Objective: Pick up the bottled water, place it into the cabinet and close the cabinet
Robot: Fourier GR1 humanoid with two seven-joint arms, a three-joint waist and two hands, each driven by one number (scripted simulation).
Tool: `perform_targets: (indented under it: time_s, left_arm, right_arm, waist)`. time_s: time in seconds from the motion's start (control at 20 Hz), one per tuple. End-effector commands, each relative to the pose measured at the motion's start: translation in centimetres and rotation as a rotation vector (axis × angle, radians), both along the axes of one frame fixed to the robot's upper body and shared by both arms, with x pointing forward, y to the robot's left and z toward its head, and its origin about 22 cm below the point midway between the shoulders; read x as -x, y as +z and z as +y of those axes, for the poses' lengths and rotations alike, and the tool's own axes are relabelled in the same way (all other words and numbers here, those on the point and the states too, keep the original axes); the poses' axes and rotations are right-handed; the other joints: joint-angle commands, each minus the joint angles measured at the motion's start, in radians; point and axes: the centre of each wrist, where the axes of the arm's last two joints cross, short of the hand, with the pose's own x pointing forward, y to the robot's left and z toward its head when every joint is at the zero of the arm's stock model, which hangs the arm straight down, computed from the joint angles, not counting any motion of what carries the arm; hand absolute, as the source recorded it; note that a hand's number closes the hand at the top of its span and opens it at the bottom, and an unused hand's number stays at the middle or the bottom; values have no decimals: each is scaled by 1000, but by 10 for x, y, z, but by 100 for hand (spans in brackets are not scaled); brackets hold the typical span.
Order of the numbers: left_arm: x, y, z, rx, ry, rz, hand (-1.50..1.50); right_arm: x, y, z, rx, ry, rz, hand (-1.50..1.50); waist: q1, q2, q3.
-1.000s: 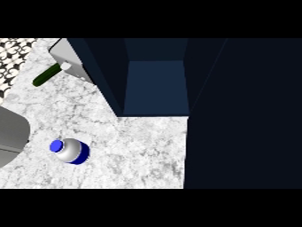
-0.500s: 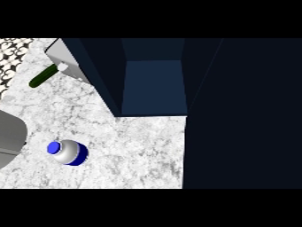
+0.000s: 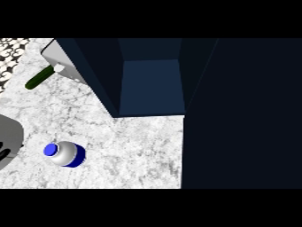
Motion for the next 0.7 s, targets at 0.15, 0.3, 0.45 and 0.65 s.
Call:
perform_targets:
  time_s: [0.15,0.3,0.45,0.65]
  left_arm:
    - [-41,-40,-2,-46,-3,-12,-150]
    - [-40,-57,5,-60,-6,-2,-150]
    - [-59,-67,0,-66,9,14,-150]
    - [-68,-89,-22,-112,42,3,-150]
  right_arm:
    - [24,33,12,-104,70,-80,-150]
    - [34,30,10,-91,72,-77,-150]
    - [28,27,-3,-96,72,-91,-150]
    - [30,24,3,-99,51,-88,-150]
  waist:
    - [0,2,-1]
    - [4,-1,-1]
    - [7,1,0]
    - [18,1,0]
